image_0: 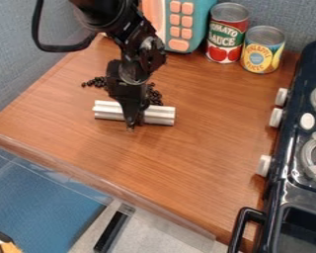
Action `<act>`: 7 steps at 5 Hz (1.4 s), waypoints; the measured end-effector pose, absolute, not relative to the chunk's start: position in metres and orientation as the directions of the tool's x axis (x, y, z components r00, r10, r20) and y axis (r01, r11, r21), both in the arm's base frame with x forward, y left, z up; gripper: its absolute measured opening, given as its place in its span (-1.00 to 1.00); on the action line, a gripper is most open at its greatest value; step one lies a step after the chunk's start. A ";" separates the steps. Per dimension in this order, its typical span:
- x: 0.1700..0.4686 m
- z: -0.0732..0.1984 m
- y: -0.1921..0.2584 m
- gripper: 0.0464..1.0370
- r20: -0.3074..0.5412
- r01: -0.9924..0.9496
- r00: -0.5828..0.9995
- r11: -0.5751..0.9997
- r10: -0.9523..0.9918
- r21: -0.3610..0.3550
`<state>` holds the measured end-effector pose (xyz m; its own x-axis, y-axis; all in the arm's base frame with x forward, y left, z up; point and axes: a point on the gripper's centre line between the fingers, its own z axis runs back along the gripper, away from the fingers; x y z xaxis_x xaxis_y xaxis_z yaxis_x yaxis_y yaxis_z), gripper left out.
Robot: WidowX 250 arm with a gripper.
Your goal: Sweep into pile
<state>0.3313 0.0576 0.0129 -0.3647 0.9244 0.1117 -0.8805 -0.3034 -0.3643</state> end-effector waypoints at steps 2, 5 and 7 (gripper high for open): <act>0.348 0.014 0.072 -0.34 0.115 -0.856 -0.414 -0.343 0.903 -0.388; 0.365 0.018 0.080 -0.34 0.148 -0.859 -0.411 -0.327 0.900 -0.394; 0.376 0.021 0.082 -0.34 0.162 -0.910 -0.294 -0.225 0.942 -0.347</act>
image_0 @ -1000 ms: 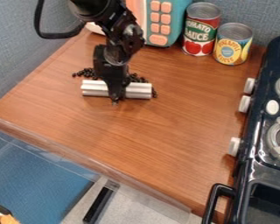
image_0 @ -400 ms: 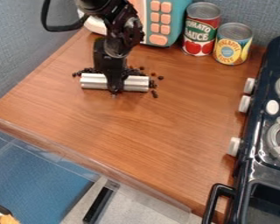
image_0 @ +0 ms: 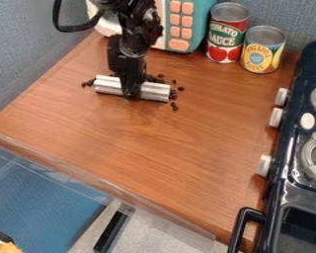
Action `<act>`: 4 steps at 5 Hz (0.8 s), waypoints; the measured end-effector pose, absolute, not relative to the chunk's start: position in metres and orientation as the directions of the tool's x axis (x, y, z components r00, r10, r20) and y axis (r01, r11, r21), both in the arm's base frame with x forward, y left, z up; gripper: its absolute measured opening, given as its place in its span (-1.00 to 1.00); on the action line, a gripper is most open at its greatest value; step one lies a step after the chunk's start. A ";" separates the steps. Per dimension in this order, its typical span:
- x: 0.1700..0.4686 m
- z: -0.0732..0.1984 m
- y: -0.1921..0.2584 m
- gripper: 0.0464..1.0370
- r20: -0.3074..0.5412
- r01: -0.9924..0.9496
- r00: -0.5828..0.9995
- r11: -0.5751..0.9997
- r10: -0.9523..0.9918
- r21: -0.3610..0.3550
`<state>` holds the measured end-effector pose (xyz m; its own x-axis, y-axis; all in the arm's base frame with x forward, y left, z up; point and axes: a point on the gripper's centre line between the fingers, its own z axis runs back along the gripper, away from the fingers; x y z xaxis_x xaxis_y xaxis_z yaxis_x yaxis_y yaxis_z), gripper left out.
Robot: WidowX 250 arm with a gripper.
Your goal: Sweep into pile
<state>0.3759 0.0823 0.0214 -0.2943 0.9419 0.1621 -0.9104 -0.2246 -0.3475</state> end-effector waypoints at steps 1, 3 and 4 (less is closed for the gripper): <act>0.373 0.020 0.082 -0.34 0.155 -0.920 -0.280 -0.219 0.947 -0.325; 0.365 0.064 0.080 -0.34 0.086 -0.887 -0.294 -0.238 0.952 -0.394; 0.355 0.085 0.077 -0.34 0.067 -0.871 -0.298 -0.242 0.952 -0.427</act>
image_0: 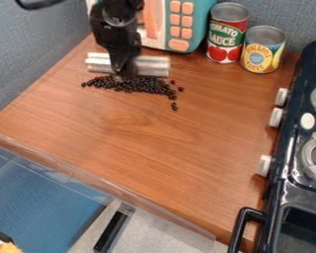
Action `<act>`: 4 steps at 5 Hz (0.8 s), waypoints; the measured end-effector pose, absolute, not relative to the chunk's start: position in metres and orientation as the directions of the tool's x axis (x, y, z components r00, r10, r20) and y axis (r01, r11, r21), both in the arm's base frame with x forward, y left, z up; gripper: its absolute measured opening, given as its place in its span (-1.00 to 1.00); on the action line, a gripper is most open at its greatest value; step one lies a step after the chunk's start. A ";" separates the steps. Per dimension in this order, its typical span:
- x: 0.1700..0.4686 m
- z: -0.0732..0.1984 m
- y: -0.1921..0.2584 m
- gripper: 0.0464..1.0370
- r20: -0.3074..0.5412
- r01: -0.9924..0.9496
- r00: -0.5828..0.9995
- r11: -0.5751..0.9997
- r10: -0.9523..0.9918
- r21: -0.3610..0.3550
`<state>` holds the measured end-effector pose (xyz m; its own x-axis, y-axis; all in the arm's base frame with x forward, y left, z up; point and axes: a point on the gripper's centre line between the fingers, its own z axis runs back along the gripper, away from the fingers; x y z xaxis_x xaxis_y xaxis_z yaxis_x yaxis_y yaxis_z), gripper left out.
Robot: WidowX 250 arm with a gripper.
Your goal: Sweep into pile
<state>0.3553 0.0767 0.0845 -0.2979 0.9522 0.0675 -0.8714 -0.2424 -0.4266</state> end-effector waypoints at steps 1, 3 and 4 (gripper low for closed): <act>0.344 0.074 0.058 -0.34 0.052 -0.872 -0.325 -0.278 0.944 -0.403; 0.336 0.040 0.005 -0.34 0.056 -0.852 -0.436 -0.392 0.898 -0.347; 0.345 0.027 -0.004 -0.34 0.074 -0.818 -0.521 -0.472 0.850 -0.330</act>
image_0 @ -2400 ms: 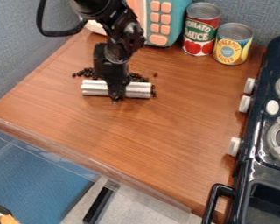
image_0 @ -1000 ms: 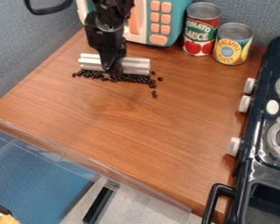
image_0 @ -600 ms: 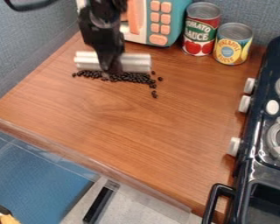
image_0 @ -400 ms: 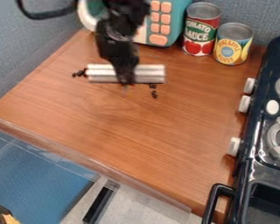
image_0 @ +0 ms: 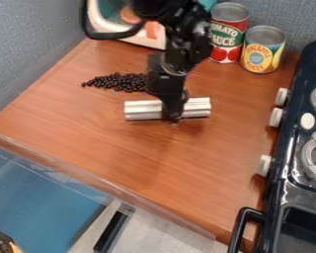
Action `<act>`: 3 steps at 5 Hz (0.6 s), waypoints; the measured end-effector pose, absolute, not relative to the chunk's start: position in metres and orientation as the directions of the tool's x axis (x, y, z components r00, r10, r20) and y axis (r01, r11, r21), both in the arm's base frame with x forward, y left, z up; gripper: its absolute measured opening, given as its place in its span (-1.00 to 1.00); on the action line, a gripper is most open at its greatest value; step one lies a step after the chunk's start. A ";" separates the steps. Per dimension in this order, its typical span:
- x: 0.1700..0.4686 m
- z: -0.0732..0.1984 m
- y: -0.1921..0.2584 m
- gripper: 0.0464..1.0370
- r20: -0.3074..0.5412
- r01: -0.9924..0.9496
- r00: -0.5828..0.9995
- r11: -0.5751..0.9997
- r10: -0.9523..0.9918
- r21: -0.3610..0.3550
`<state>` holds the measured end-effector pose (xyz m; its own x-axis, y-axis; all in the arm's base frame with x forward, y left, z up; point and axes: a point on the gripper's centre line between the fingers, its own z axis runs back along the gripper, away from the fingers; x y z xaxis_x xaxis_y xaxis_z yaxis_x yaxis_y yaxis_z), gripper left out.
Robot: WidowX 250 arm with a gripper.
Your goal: Sweep into pile
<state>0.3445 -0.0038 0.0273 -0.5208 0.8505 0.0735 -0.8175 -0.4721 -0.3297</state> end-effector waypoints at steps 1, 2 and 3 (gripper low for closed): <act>0.347 0.017 -0.004 -0.34 0.087 -0.794 -0.569 -0.520 0.817 -0.314; 0.353 0.015 0.001 -0.34 0.094 -0.789 -0.574 -0.519 0.813 -0.327; 0.357 0.015 0.007 -0.34 0.095 -0.783 -0.581 -0.523 0.809 -0.337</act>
